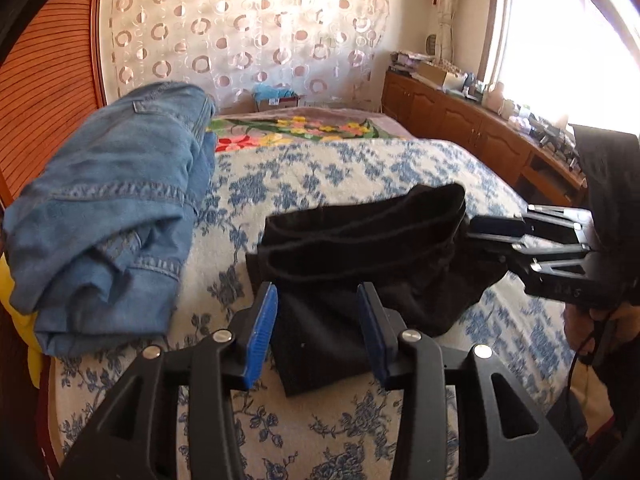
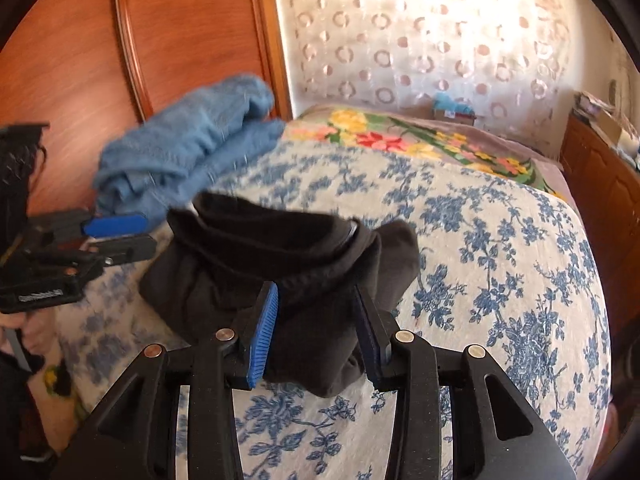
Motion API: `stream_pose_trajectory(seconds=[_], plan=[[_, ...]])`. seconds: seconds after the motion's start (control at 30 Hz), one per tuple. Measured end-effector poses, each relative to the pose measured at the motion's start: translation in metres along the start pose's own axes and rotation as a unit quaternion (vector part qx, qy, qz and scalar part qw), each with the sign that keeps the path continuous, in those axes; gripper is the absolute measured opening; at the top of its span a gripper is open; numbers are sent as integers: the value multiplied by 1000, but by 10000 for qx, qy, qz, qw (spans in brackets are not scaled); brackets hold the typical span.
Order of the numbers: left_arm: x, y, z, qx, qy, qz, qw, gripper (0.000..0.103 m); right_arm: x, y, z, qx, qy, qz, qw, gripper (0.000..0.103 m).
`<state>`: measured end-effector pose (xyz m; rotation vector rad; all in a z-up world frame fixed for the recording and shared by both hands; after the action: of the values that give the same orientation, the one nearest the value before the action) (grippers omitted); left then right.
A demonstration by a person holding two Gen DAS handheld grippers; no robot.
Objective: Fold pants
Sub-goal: 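Lay the folded hem onto the pants and open both grippers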
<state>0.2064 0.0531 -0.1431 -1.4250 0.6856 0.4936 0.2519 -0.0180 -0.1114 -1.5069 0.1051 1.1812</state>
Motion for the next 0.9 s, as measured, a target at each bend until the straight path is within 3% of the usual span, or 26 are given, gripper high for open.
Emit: stream_pose_trajectory(seconds=[0.23,0.4,0.6,0.9], plan=[[8,4,8,-66,-95,91,9999,41,22,-16,-22,-53,348,102,9993,38],[10,3,7,-35,-93,101,9999,41,21,-30,-57,220,925,-57,9954,38],[24,-1,1,84,-83,185,9998,41,-2,-24,-54,401,622,-267,9969,38],[57,-16,-11,342,-116,478,9982,41,-16,1,-22,307,163,-124,9993,38]])
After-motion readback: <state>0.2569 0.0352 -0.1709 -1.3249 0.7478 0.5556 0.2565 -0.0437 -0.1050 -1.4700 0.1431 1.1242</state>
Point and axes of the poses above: each gripper's, at about its wrist camera, not at the fingertips, and x roughly the way its jaws point, z to its left, y to its underside, the point moved 9 cm from there along x, roughly the way its jaws point, and after that the axes turned 9 degrees about -y, right-handed, at the moved point
